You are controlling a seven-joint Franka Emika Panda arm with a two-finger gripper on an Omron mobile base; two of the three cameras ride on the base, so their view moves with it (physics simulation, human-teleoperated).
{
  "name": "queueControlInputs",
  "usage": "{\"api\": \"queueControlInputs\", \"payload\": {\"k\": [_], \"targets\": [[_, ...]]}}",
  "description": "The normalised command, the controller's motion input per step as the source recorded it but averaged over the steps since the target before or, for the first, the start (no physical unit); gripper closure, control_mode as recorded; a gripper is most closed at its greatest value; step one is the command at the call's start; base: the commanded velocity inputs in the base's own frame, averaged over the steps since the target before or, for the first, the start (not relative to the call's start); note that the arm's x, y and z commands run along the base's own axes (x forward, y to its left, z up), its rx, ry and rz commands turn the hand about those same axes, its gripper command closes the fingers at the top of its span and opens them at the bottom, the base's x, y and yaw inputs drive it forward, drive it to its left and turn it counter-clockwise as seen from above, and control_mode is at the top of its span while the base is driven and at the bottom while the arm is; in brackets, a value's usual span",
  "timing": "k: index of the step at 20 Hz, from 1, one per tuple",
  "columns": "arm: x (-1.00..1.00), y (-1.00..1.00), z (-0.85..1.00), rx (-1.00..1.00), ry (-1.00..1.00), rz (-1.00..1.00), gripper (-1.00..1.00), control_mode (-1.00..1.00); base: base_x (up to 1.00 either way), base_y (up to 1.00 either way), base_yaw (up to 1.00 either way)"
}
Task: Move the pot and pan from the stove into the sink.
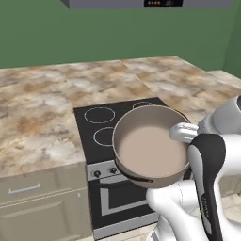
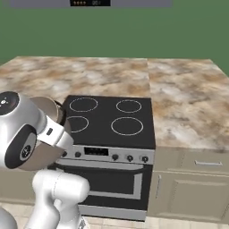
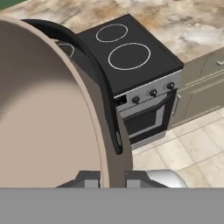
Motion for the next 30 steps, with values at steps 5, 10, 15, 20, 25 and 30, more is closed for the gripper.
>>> {"api": "queueControlInputs", "payload": {"k": [5, 10, 15, 20, 25, 30], "targets": [[0.0, 0.0, 0.0, 0.0, 0.0, 0.0, 1.0, 1.0, -0.02, -0.24, -0.4], [0.0, 0.0, 0.0, 0.0, 0.0, 0.0, 1.0, 1.0, 0.02, -0.11, -0.49], [0.0, 0.0, 0.0, 0.0, 0.0, 0.0, 1.0, 1.0, 0.03, -0.11, -0.5], [0.0, 0.0, 0.0, 0.0, 0.0, 0.0, 1.0, 1.0, 0.01, -0.07, -0.5], [0.0, 0.0, 0.0, 0.0, 0.0, 0.0, 1.0, 1.0, 0.01, -0.05, -0.5], [0.0, 0.0, 0.0, 0.0, 0.0, 0.0, 1.0, 1.0, 0.0, -0.05, -0.5]]}}
